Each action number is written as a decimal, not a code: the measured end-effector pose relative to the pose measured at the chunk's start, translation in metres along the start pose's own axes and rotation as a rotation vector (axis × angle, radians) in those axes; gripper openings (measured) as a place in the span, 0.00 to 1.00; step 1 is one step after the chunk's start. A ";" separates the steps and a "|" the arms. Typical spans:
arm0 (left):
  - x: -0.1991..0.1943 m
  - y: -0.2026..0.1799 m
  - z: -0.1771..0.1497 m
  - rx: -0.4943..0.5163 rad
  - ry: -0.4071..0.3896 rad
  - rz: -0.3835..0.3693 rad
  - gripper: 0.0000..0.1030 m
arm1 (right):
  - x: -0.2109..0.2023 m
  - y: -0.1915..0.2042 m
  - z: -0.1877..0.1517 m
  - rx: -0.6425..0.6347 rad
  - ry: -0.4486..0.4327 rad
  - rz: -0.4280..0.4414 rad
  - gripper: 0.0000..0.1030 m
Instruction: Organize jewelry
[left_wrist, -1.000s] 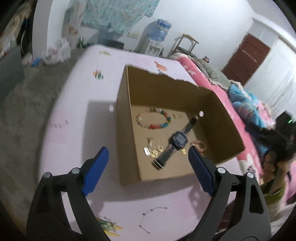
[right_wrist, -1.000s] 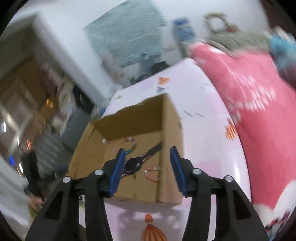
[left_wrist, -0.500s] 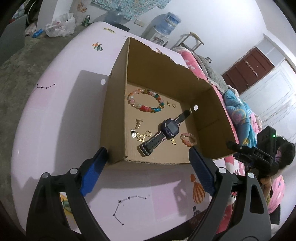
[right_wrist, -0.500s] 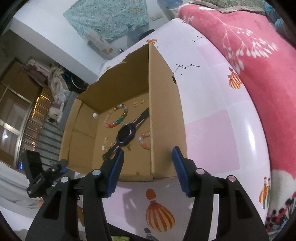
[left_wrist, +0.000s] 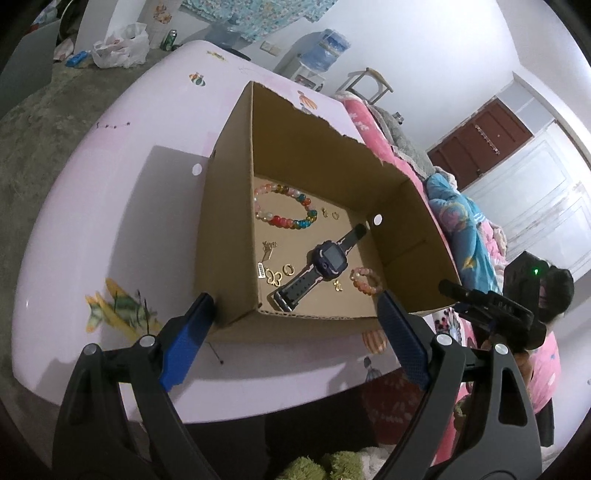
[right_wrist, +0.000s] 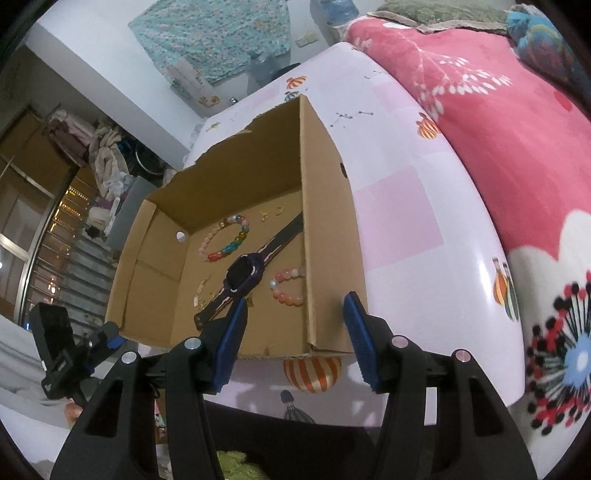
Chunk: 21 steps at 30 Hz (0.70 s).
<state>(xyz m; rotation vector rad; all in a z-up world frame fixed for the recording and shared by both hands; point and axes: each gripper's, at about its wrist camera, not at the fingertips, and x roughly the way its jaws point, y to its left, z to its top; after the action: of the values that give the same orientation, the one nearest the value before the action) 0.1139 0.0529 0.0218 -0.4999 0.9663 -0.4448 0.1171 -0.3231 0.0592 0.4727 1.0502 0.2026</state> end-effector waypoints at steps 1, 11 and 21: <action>0.002 0.000 -0.003 0.002 0.003 0.002 0.83 | 0.001 0.000 -0.003 -0.002 -0.003 -0.008 0.52; -0.018 -0.015 -0.017 0.118 -0.116 0.153 0.84 | -0.023 -0.007 -0.030 0.025 -0.156 -0.055 0.60; -0.064 -0.063 -0.069 0.265 -0.267 0.396 0.92 | -0.075 0.018 -0.106 -0.118 -0.301 -0.254 0.80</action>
<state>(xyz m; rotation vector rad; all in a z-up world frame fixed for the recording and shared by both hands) 0.0145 0.0240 0.0681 -0.1161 0.7111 -0.1388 -0.0106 -0.3065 0.0834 0.2491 0.7889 -0.0327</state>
